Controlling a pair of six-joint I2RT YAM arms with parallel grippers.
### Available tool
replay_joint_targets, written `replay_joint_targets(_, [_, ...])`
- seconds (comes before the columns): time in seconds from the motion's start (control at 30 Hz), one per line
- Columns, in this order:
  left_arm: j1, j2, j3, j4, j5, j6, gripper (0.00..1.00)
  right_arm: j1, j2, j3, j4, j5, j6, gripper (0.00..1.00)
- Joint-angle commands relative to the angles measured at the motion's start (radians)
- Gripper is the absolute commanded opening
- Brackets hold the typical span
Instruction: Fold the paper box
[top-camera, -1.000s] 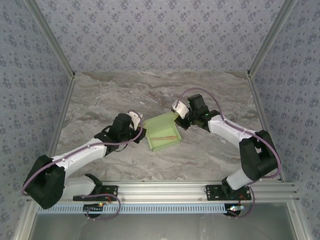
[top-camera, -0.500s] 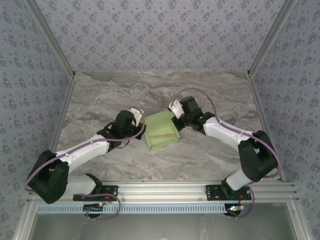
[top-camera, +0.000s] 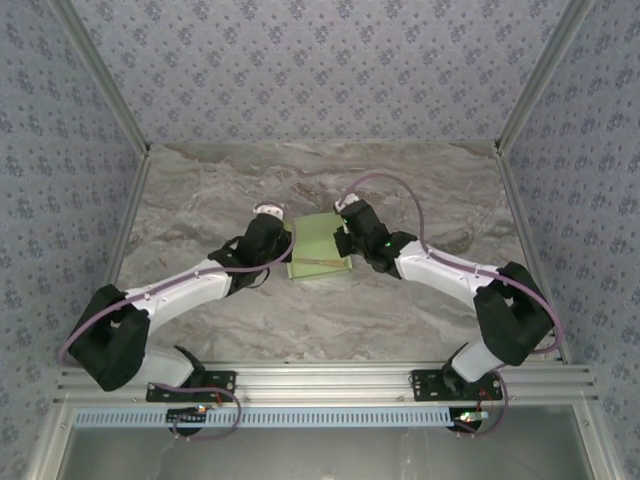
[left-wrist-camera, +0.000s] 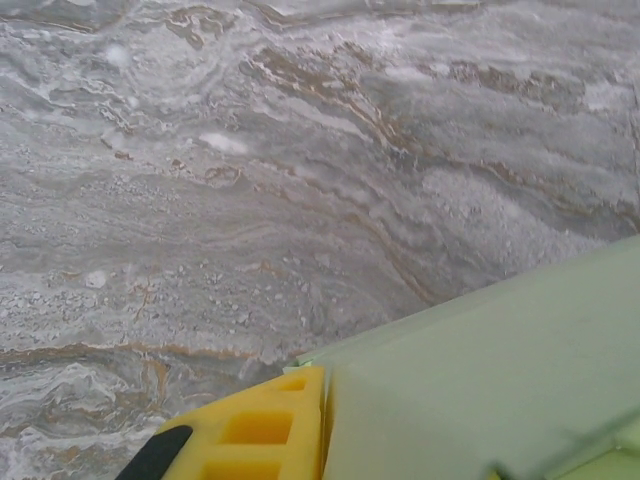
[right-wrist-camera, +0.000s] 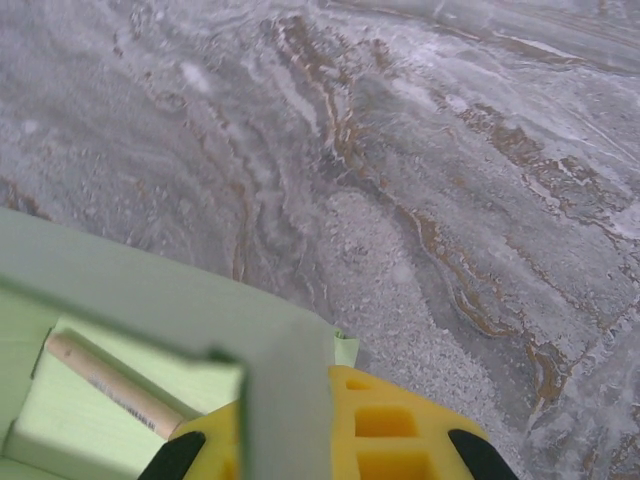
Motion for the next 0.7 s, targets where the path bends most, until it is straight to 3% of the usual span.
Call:
replay_joint_targets(0.0, [-0.001, 0.028, 0.037, 0.022, -0.120, -0.106, 0.11, 0.000, 0.035, 0.017, 0.032, 0.126, 0.124, 0.00])
replay_joint_targets(0.67, [-0.102, 0.156, 0.009, 0.188, -0.363, -0.240, 0.06, 0.025, 0.104, -0.035, 0.150, 0.230, 0.266, 0.00])
